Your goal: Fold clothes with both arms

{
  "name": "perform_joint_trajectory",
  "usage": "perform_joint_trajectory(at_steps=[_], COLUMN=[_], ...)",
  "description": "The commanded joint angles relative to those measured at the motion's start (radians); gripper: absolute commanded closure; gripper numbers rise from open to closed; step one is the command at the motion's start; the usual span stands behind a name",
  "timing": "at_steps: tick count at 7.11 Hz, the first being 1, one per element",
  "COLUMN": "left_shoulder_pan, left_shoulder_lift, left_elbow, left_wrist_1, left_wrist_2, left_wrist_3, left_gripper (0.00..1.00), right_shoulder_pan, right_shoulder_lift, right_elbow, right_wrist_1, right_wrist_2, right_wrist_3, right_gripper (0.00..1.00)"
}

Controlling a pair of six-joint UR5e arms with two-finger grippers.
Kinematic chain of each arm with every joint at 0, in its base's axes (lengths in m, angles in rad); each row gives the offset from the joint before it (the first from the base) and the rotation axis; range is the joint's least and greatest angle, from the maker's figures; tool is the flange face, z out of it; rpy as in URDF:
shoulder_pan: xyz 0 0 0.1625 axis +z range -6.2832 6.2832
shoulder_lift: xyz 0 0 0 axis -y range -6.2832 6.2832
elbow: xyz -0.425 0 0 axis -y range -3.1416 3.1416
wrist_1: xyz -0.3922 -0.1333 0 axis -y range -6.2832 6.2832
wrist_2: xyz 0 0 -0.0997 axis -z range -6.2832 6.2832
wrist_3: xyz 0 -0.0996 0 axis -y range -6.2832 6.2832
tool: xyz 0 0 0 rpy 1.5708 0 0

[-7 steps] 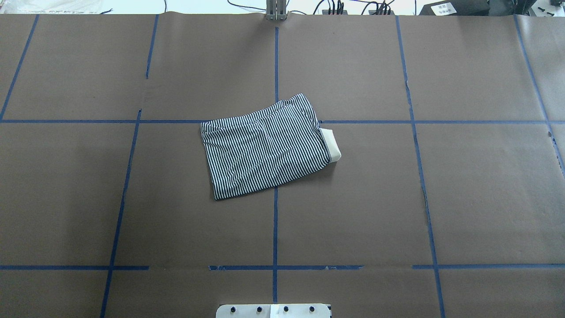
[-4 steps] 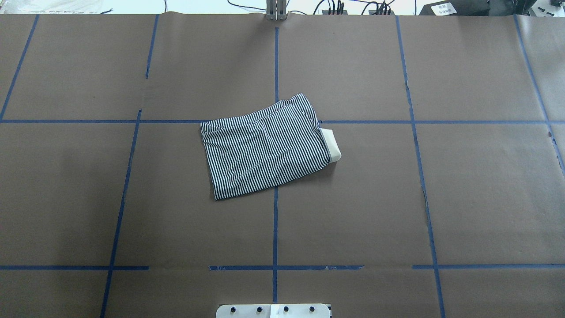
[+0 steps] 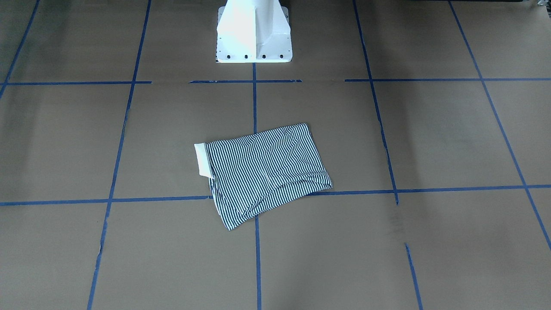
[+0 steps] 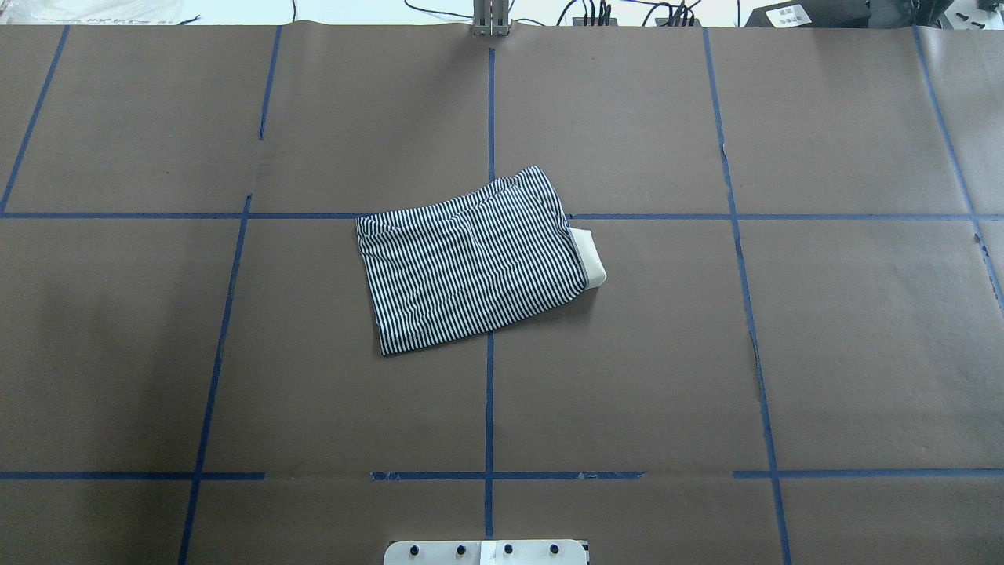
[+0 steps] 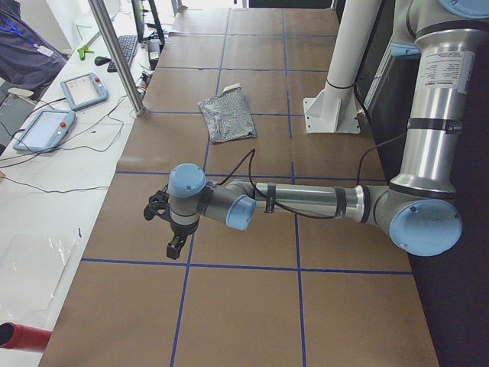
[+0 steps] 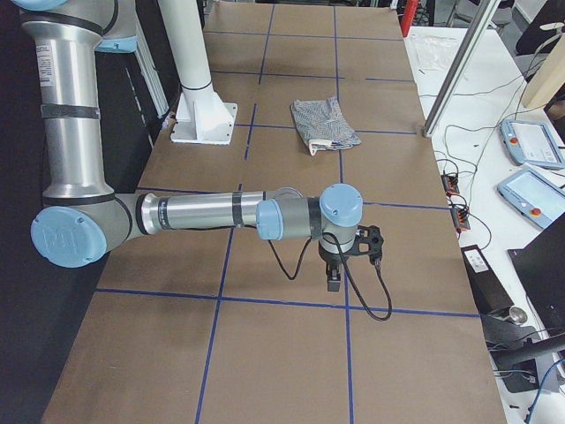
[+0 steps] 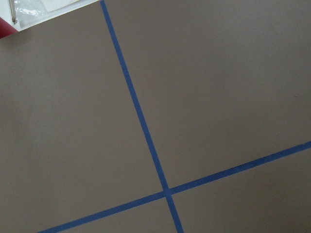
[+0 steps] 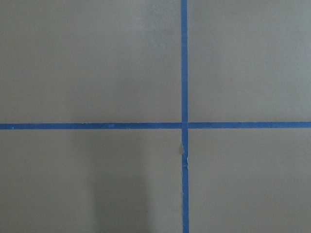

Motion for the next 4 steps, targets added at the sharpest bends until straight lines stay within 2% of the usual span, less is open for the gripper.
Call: perform_joint_trajectory(at_steps=[1,2,4], left_shoulder_pan=[0.001,0.0,-0.003], left_shoulder_lift=[0.011,0.014,0.062], left_elbow=[0.0,0.005,-0.038], left_wrist_1=[0.052,0.056,0.068], left_wrist_2=[0.004,-0.003,-0.007], left_wrist_3=[0.008,0.011,0.012], left_gripper=[0.0,0.0,0.0], right_shoulder_pan=[-0.001,-0.001,-0.001], right_shoulder_lift=[-0.018,-0.03,-0.044], right_elbow=[0.001,-0.021,-0.075], right_wrist_1=[-0.033,-0.015,0.103], right_wrist_2=[-0.002,0.0,0.017], right_wrist_3=[0.001,-0.004,0.0], right_gripper=[0.0,0.0,0.0])
